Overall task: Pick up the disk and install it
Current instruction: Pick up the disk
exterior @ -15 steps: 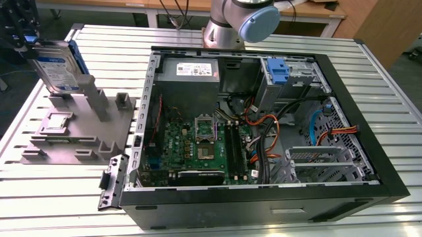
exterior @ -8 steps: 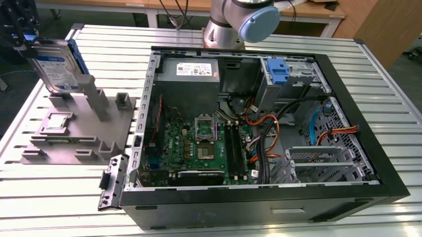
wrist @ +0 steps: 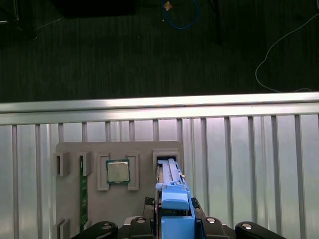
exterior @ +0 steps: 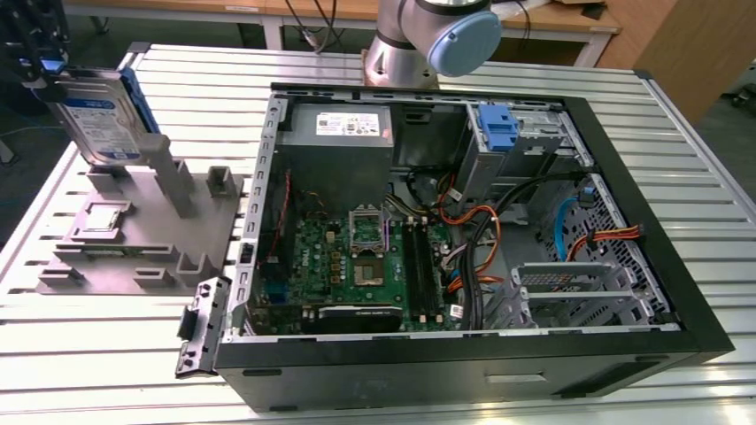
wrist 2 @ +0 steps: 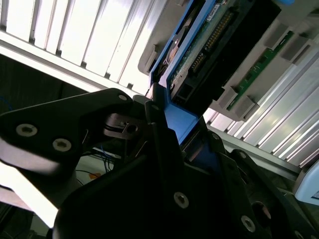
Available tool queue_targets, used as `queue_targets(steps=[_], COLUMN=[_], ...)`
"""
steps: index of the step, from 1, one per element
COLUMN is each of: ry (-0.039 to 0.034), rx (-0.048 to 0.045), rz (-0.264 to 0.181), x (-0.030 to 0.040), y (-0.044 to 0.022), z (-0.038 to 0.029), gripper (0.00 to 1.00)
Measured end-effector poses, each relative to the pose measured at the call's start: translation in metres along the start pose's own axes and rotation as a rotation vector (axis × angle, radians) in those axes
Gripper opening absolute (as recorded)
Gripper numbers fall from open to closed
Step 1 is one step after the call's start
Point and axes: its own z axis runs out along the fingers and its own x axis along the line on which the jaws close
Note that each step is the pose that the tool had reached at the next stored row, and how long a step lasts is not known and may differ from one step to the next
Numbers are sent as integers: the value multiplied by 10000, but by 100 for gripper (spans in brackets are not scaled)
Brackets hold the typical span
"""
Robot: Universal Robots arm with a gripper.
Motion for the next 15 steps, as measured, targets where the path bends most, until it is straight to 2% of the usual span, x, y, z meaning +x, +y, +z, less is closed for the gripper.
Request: queue_targets(steps=[15], ry=[0], rx=[0], rz=[0], x=[0], y=[0], z=[-44], gripper=[36])
